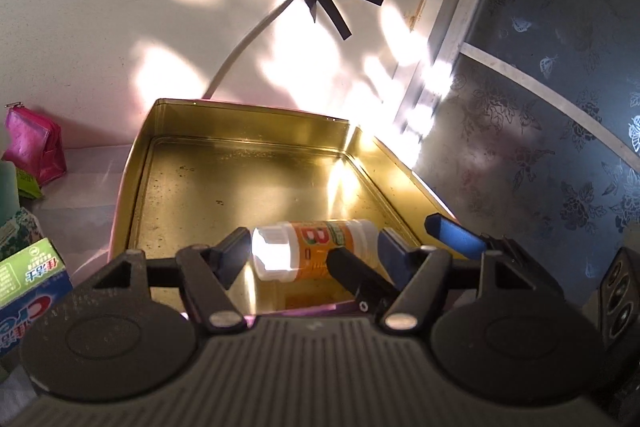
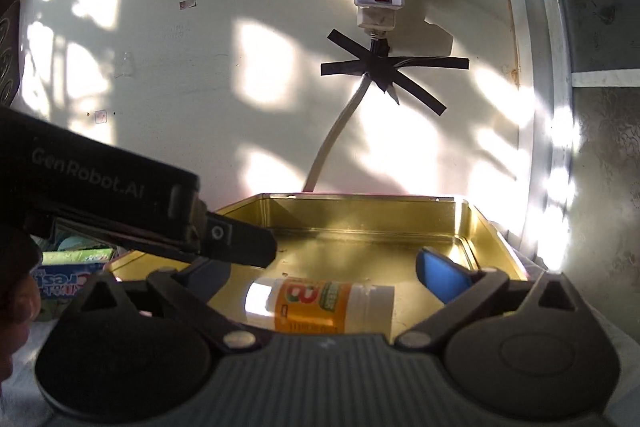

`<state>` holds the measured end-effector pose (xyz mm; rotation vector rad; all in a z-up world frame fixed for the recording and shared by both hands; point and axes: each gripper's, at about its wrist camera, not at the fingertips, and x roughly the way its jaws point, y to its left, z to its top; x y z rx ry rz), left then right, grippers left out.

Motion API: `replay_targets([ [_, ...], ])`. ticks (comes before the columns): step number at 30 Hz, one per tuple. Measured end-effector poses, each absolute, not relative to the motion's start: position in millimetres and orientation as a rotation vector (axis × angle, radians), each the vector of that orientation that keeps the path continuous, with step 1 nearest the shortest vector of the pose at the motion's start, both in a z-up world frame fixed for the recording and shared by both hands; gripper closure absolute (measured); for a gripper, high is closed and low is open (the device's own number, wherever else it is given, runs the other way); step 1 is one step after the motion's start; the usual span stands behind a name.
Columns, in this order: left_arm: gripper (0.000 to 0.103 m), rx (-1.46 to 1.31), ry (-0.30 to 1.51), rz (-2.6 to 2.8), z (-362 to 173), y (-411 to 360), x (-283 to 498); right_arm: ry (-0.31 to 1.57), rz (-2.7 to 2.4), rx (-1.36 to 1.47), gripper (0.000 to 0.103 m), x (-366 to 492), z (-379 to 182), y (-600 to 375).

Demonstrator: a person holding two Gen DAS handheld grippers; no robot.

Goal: Organize objects
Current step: 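Carry the pill bottle into the pink tin and release it, then grasp the green Crest toothpaste box with the left gripper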

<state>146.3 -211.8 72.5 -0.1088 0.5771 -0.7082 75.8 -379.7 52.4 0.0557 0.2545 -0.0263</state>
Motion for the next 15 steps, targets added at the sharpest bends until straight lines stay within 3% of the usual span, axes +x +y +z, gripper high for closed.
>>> replay_targets([
  [2, 0.031, -0.116, 0.534, -0.696, 77, -189, 130, 0.241, 0.004, 0.072, 0.014, 73, 52, -378],
  [3, 0.031, -0.111, 0.512, -0.679, 78, -175, 118, 0.24, 0.018, 0.068, 0.027, 72, 51, -375],
  [7, 0.031, -0.123, 0.484, -0.59, 70, -107, 81, 0.237, 0.11, 0.078, 0.05, 68, 51, -360],
  [15, 0.028, -0.133, 0.442, -0.279, 52, -6, 61, 0.281, 0.415, 0.056, 0.053, 66, 59, -289],
])
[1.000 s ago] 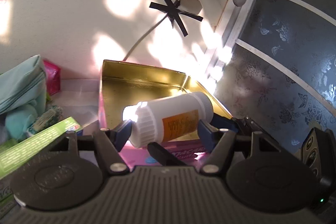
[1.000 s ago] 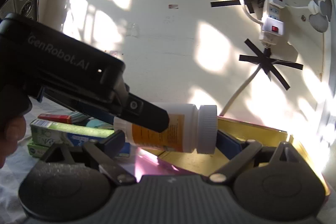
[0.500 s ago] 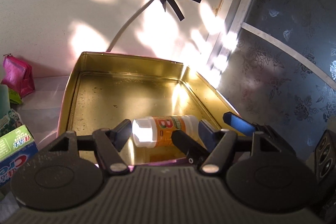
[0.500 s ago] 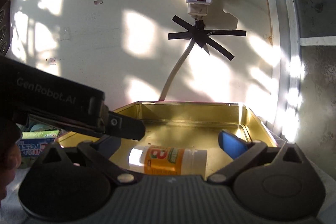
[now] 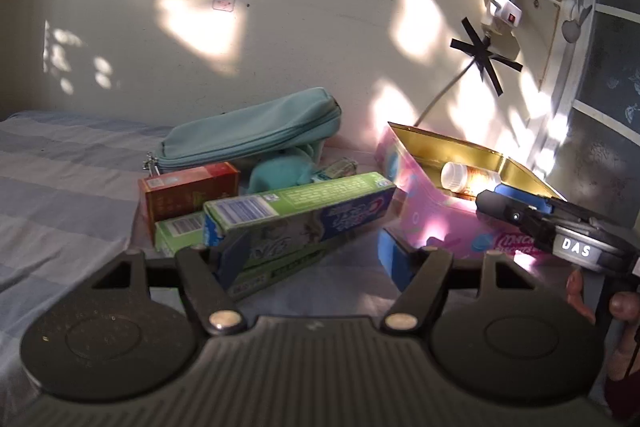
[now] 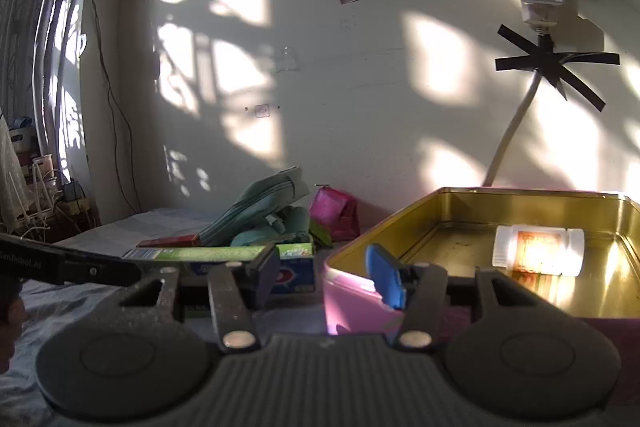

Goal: Organize objects
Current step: 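Grasp the green Crest toothpaste box with the left gripper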

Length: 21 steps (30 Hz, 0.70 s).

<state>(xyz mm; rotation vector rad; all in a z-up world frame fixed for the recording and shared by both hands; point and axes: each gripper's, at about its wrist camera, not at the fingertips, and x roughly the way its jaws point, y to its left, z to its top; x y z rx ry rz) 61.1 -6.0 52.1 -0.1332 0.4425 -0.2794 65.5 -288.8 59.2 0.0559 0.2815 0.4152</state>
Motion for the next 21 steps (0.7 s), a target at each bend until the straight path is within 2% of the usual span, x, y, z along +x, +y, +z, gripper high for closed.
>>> replay_targets([
  [7, 0.012, 0.079, 0.346, -0.217, 45, -1, 75, 0.377, 0.476, 0.076, 0.052, 79, 40, -239],
  [12, 0.013, 0.162, 0.366, -0.28, 30, 3, 92, 0.412, 0.499, 0.183, 0.046, 84, 30, -253],
  [13, 0.015, 0.164, 0.376, -0.287, 28, 3, 96, 0.429, 0.505, 0.232, 0.046, 90, 28, -260],
  [14, 0.023, 0.158, 0.385, -0.292, 27, 4, 100, 0.445, 0.507, 0.271, 0.046, 94, 26, -265],
  [16, 0.043, 0.114, 0.409, -0.33, 25, 7, 105, 0.452, 0.516, 0.325, 0.044, 99, 23, -272],
  [18, 0.053, 0.087, 0.407, -0.351, 27, 9, 101, 0.453, 0.525, 0.335, 0.043, 100, 23, -274],
  [21, 0.062, 0.057, 0.425, -0.386, 29, 12, 89, 0.448, 0.534, 0.309, 0.041, 98, 24, -268],
])
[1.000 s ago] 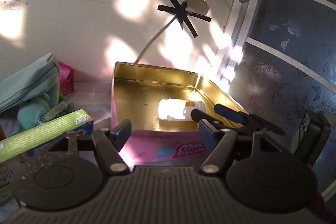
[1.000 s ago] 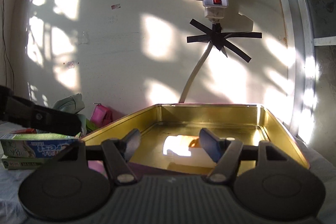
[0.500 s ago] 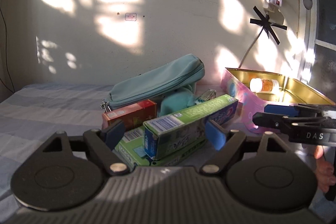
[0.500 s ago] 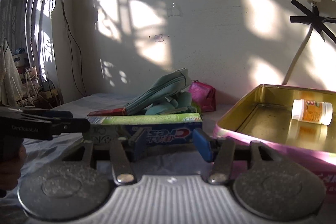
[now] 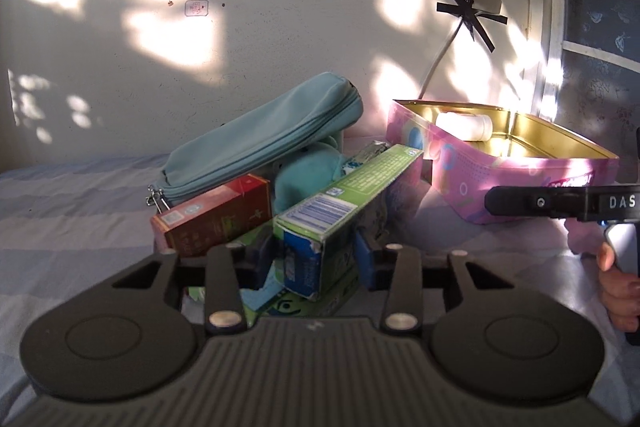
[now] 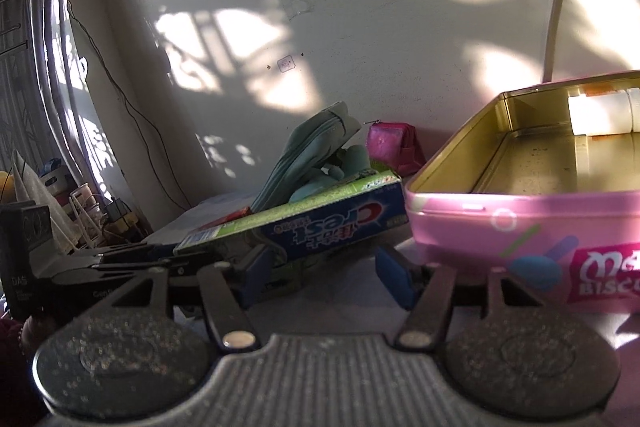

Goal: Organize objects
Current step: 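Grasp the green Crest toothpaste box with the left gripper, then carry the toothpaste box into the pink tin and release it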

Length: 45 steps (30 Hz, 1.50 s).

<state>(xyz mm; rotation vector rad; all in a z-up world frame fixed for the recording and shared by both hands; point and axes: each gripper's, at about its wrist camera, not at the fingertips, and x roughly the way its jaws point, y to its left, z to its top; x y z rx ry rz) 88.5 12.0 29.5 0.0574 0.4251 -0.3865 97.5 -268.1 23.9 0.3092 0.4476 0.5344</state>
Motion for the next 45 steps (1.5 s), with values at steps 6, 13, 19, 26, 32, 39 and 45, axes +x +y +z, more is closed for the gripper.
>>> replay_targets([
  [6, 0.067, -0.008, 0.482, -0.444, 31, 40, 41, 0.445, 0.567, 0.261, 0.034, 91, 27, -260],
  [13, 0.066, -0.099, 0.555, -0.46, 21, 105, -10, 0.503, 0.681, 0.217, 0.026, 92, 34, -234],
  [19, 0.055, -0.205, 0.566, -0.308, 16, 132, -12, 0.53, 0.742, 0.285, 0.025, 116, 45, -198],
  [26, 0.054, -0.3, 0.555, -0.258, 16, 125, -23, 0.591, 0.76, 0.299, 0.029, 116, 32, -177],
  [32, 0.054, -0.331, 0.56, -0.211, 7, 114, -24, 0.675, 0.763, 0.268, 0.034, 115, 16, -170],
  [39, 0.053, -0.327, 0.563, -0.247, 22, 102, -17, 0.642, 0.687, 0.289, 0.04, 94, 25, -188],
  [45, 0.051, -0.251, 0.5, -0.381, 54, 47, 21, 0.467, 0.507, 0.326, 0.04, 71, 53, -241],
])
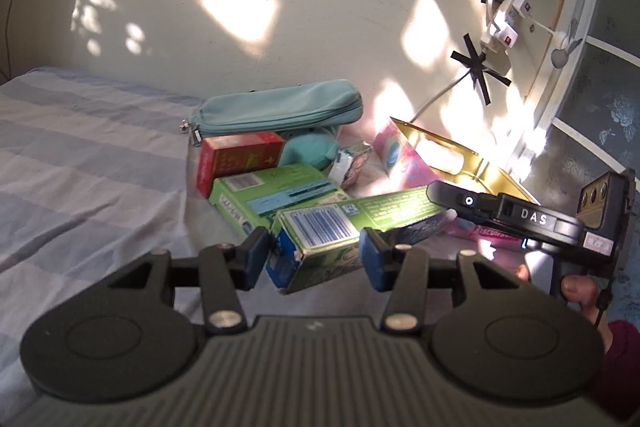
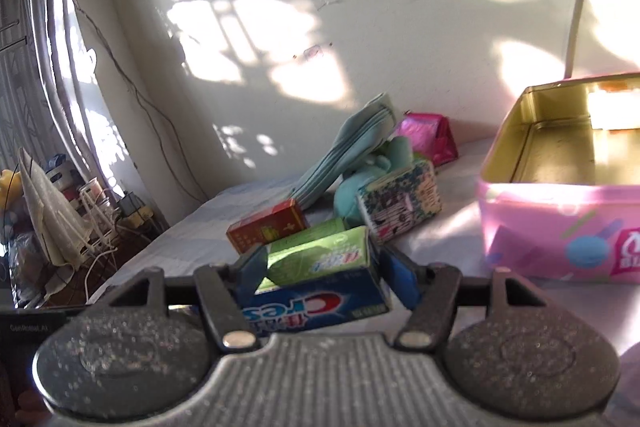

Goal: Organize objects
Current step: 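Carry the toothpaste box into the pink tin and release it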

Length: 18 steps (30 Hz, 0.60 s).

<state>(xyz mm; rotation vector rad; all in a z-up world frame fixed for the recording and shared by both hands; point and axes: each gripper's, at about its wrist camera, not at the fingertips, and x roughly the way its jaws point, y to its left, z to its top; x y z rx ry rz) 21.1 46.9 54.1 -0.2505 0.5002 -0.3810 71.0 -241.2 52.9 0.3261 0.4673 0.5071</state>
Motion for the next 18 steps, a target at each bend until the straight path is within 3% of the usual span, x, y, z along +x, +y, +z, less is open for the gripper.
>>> replay_targets([
  [7, 0.051, -0.159, 0.427, -0.573, 82, -64, 91, 0.263, 0.229, 0.343, 0.04, 63, 83, -342],
  [18, 0.052, -0.077, 0.51, -0.635, 56, -180, 167, 0.232, -0.059, 0.382, 0.039, 78, 47, -429],
])
